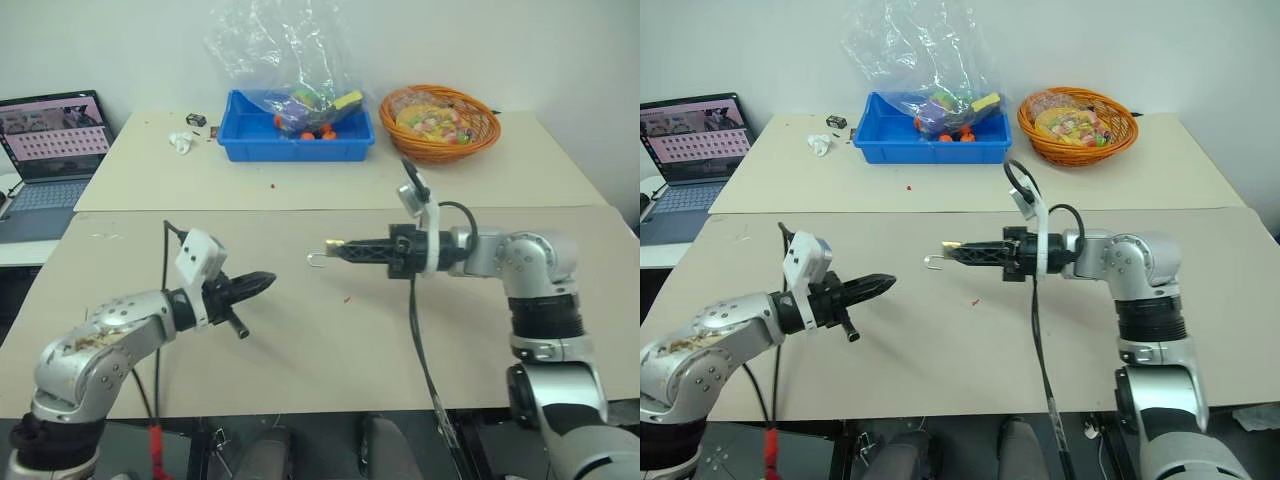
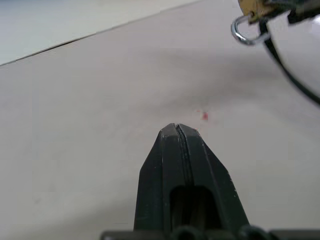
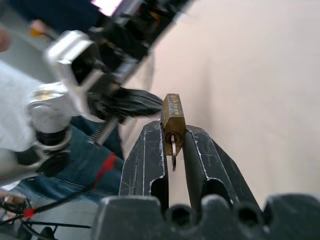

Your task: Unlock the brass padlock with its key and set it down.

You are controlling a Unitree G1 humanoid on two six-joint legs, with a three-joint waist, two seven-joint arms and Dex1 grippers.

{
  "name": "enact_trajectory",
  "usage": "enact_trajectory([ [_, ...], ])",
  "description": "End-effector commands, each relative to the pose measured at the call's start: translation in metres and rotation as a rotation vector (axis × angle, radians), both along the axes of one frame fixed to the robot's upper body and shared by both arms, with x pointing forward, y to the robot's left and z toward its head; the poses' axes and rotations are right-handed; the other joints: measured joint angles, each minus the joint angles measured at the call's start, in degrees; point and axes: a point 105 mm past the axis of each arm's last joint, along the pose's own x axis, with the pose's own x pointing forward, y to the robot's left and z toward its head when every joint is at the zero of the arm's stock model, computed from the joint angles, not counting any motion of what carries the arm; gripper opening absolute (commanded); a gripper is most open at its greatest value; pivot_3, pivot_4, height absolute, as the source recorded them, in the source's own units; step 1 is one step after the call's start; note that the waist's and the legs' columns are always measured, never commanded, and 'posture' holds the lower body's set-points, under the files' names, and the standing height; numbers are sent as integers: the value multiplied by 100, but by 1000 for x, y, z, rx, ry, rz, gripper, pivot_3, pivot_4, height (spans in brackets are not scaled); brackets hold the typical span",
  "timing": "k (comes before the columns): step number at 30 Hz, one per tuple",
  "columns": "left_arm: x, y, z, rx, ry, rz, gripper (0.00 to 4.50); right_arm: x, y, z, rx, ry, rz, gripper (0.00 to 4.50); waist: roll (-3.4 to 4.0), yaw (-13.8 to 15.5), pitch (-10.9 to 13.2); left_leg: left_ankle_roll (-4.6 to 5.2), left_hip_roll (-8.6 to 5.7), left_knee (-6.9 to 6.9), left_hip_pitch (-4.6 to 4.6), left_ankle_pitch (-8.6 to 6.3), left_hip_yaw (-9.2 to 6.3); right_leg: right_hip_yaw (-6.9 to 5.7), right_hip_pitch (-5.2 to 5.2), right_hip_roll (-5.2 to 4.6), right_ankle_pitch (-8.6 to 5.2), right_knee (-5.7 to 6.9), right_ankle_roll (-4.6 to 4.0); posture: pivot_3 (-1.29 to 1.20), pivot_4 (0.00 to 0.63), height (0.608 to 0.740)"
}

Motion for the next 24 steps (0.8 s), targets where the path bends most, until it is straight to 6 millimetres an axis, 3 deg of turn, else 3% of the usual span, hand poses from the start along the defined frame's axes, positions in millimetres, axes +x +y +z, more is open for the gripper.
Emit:
enact_trajectory([
  [1, -15, -26, 21, 101, -224, -176, 16, -7, -10, -48, -161, 165, -10, 92, -2, 23, 1, 1, 3, 1, 0, 0, 2, -2, 1, 0, 0, -1, 0, 0, 150, 732],
  [5, -21, -44, 30, 109, -324, -256, 16, -10, -20, -72, -243, 225, -23, 92, 0, 10, 1, 6, 6, 2, -7, -3, 15, 6, -3, -3, 0, -3, 0, 0, 150, 732],
  [9, -23, -52, 28, 86, -319, -305, 16, -4, -20, -70, -204, 242, -43, 92, -2, 1, 0, 9, 9, 4, 0, -5, 18, 7, 4, -4, 1, -2, 2, 0, 150, 732],
  [18, -18, -53, -13, 72, -196, -351, 16, 2, -24, -72, -175, 279, -82, 92, -4, -2, -1, 11, 10, 10, 9, -6, 21, 6, 16, 0, 1, 0, 2, 0, 150, 732],
  [20, -13, -58, -14, 52, -193, -348, 0, 4, -26, -72, -176, 280, -99, 1099, -6, 5, -2, 12, 12, 15, 10, -6, 20, 4, 22, 0, 1, -1, 3, 0, 150, 732],
  [21, -11, -60, -15, 54, -197, -353, 0, 5, -27, -71, -168, 281, -105, 1189, -6, 9, -2, 13, 11, 18, 9, -7, 19, 4, 23, 0, 2, 0, 4, 0, 150, 732],
  [24, -7, -63, -14, 51, -208, -361, 0, 7, -28, -68, -160, 268, -110, 2334, -7, 1, -3, 15, 11, 19, 8, -8, 17, 2, 22, 0, 2, -1, 5, 0, 150, 732],
])
